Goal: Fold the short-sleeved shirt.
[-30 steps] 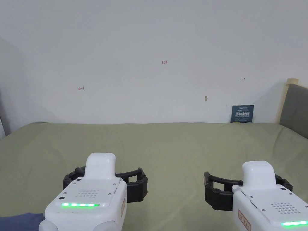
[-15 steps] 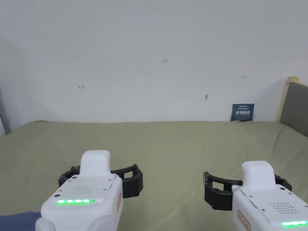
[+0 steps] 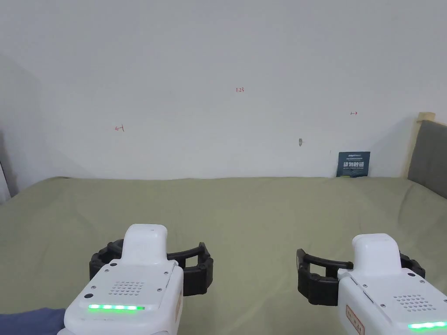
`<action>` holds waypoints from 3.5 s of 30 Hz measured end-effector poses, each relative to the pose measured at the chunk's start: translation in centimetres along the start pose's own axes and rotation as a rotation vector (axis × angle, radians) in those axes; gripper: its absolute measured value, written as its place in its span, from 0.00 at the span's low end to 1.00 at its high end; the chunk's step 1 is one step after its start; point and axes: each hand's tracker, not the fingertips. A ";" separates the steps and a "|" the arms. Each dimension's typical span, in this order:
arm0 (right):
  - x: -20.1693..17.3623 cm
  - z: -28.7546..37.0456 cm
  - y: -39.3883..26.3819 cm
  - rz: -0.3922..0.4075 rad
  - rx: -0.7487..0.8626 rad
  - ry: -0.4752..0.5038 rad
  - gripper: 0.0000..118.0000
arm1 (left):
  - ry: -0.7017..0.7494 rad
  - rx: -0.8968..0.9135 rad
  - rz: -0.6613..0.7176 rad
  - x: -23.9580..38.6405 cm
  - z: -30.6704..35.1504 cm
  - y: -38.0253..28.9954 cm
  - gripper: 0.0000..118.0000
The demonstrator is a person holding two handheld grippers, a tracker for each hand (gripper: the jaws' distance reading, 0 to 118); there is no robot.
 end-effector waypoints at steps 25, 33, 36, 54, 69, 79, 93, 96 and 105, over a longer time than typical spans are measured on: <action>-0.4 0.1 0.2 0.021 0.010 -0.008 1.00 | 0.021 0.010 0.017 -0.1 0.1 0.0 1.00; -0.1 0.1 0.0 0.017 0.004 -0.016 1.00 | 0.024 0.000 0.011 0.0 0.1 -0.2 1.00; -0.1 0.1 0.1 0.018 0.005 -0.018 1.00 | 0.021 -0.003 0.020 0.0 0.1 -0.2 1.00; -0.2 0.2 -0.1 0.013 -0.001 -0.016 1.00 | 0.030 -0.019 0.025 -0.2 0.1 -0.4 1.00; -0.3 0.3 0.0 0.007 -0.003 -0.018 1.00 | 0.041 -0.020 0.027 -0.6 0.4 -0.1 1.00; -0.2 0.5 0.1 0.011 0.000 -0.019 1.00 | 0.042 -0.032 0.034 -0.6 0.5 -0.2 1.00; -0.1 0.4 -0.1 0.007 -0.007 -0.016 1.00 | 0.043 -0.039 0.031 -0.4 0.3 -0.3 1.00; -0.2 0.4 -0.1 0.009 -0.007 -0.017 1.00 | 0.042 -0.042 0.030 -0.4 0.4 -0.3 1.00; -0.2 0.2 -0.3 0.003 -0.016 -0.015 1.00 | 0.038 -0.047 0.024 -0.1 0.4 -0.5 1.00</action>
